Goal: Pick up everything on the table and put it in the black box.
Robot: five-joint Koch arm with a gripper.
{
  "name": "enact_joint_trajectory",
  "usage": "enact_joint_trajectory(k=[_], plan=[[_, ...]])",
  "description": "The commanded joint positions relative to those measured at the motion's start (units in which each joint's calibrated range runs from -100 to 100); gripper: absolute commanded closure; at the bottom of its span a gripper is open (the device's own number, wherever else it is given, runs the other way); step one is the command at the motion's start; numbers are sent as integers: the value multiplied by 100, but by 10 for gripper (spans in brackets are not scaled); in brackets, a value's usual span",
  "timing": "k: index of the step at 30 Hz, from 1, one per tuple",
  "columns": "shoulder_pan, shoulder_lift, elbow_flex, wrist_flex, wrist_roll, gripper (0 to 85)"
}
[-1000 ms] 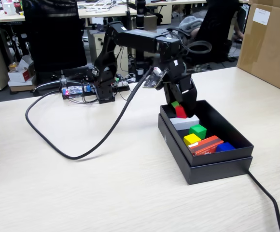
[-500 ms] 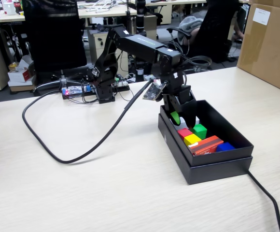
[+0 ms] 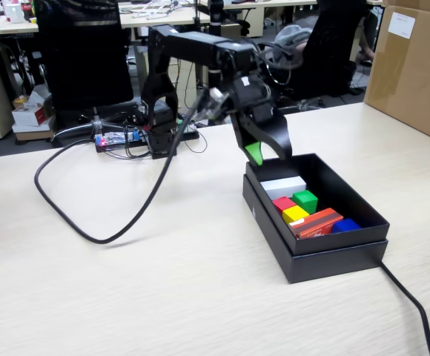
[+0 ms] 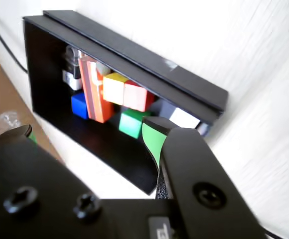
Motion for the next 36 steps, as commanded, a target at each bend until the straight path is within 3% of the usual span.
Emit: enact_joint_trajectory(k=[1,5,19,23,36], plan=[[-122,-1420,-400,485,-186,415],[-371,-2980,-2223,1366,-440,415],[-1001,-5252,-6031,3120,-547,412],[-1084,-5780,-6892,3457,-523,367],[-1382,-6377,-8750,4623,-664,333]])
